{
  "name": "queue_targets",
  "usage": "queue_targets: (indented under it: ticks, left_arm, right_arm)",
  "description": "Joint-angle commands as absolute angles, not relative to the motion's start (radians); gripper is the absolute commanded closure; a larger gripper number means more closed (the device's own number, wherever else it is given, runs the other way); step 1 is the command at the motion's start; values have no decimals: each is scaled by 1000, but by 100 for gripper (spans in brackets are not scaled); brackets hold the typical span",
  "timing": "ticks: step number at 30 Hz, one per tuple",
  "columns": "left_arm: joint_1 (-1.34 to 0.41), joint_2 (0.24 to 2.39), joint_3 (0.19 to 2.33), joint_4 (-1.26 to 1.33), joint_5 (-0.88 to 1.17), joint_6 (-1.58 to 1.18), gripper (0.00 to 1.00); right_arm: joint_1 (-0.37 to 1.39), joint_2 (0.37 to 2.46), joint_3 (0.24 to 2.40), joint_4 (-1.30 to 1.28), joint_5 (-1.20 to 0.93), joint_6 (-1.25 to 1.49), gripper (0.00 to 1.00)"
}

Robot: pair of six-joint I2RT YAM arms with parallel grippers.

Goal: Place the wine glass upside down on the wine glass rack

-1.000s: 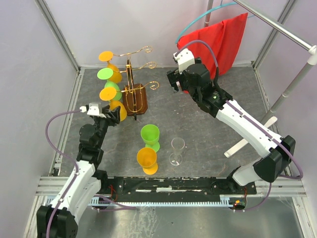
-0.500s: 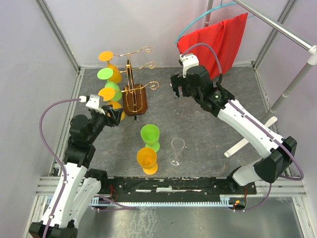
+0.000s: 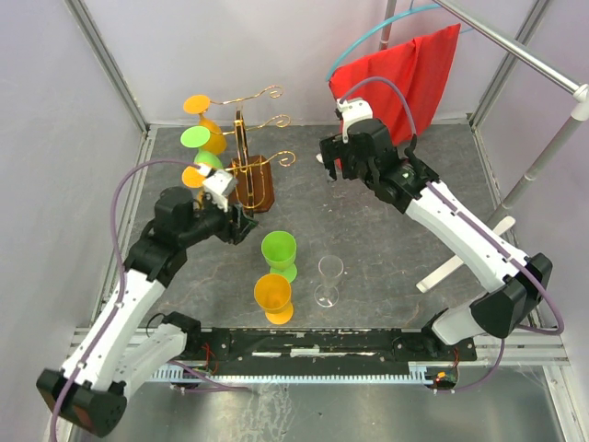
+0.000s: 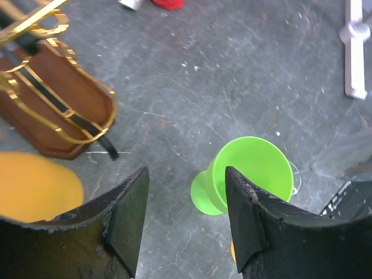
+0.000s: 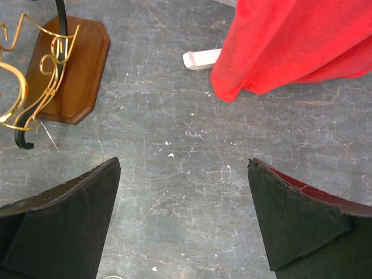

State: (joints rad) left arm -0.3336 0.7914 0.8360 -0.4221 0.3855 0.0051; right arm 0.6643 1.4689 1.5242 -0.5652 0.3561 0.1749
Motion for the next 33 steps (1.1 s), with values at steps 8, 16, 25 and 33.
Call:
queue_targets:
  ticks: [8, 16, 25, 33]
  left_arm:
    - [-540, 954, 935, -458, 323, 101, 39]
    - [-594, 1036, 947, -475, 234, 145, 41]
    - [-636, 1117, 973, -485, 178, 161, 44]
    - [-660, 1165, 995, -522, 173, 173, 50]
  right_arm:
    - [651, 1470, 1613, -592, 412, 188, 2]
    - [648, 1463, 1619, -580, 417, 181, 2]
    - [649, 1463, 1626, -567, 426, 166, 2]
    - [644, 1465, 1624, -556, 432, 153, 2]
